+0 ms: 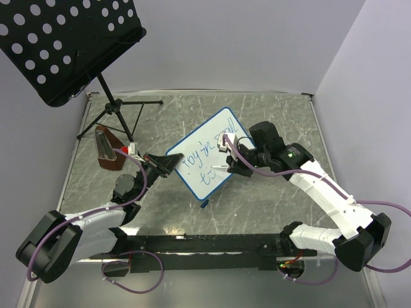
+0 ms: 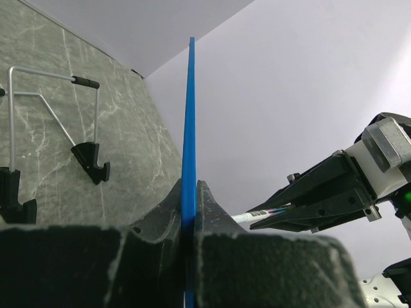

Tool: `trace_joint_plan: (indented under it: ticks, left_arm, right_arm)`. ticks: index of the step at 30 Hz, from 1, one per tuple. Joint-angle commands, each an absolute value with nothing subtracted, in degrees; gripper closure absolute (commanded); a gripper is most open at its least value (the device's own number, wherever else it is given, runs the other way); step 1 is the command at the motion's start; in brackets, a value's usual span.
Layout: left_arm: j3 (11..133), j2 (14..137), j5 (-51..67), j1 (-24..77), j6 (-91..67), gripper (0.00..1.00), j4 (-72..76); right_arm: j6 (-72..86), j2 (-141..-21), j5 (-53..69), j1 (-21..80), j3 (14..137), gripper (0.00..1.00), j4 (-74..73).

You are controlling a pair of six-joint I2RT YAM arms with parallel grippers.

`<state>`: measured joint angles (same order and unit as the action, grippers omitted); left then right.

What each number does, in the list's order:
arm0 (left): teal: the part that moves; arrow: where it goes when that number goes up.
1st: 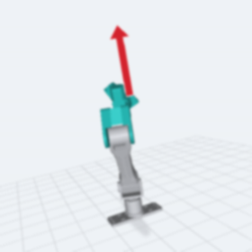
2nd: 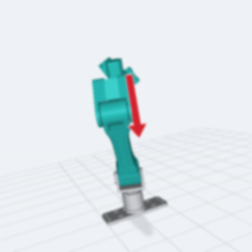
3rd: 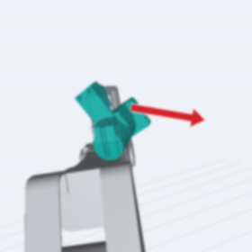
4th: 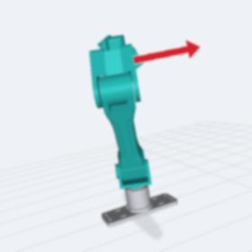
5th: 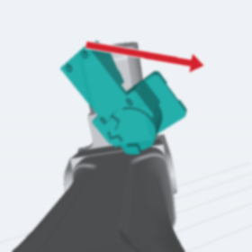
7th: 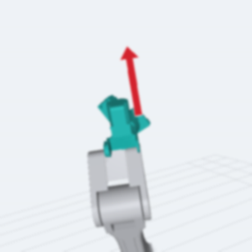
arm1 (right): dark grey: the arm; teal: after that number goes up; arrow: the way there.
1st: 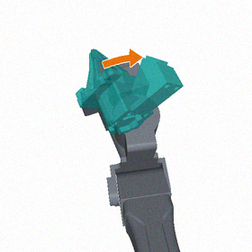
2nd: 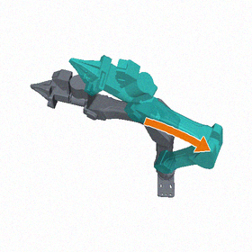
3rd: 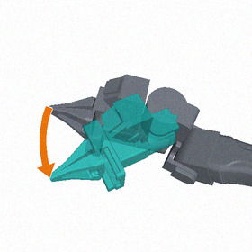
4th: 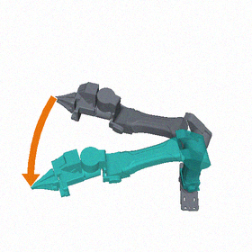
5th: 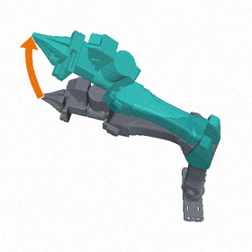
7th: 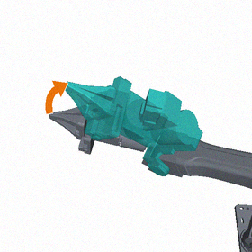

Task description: Write a sentence on the whiteboard

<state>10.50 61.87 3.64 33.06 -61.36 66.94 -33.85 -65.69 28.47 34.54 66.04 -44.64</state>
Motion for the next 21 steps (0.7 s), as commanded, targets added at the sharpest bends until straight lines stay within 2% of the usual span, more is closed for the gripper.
trace_joint_plan:
  ticks: [1, 21]
  left_arm:
    - [11.95, 61.87, 4.66, 32.78, -64.16, 0.99, 81.83]
    - [12.83, 62.75, 5.89, 32.87, -64.42, 0.99, 81.83]
  right_arm:
    - [-36.73, -65.48, 29.27, 36.03, 67.41, 1.0, -45.97]
    - [-39.02, -64.78, 17.85, 42.19, 67.67, 1.0, -45.09]
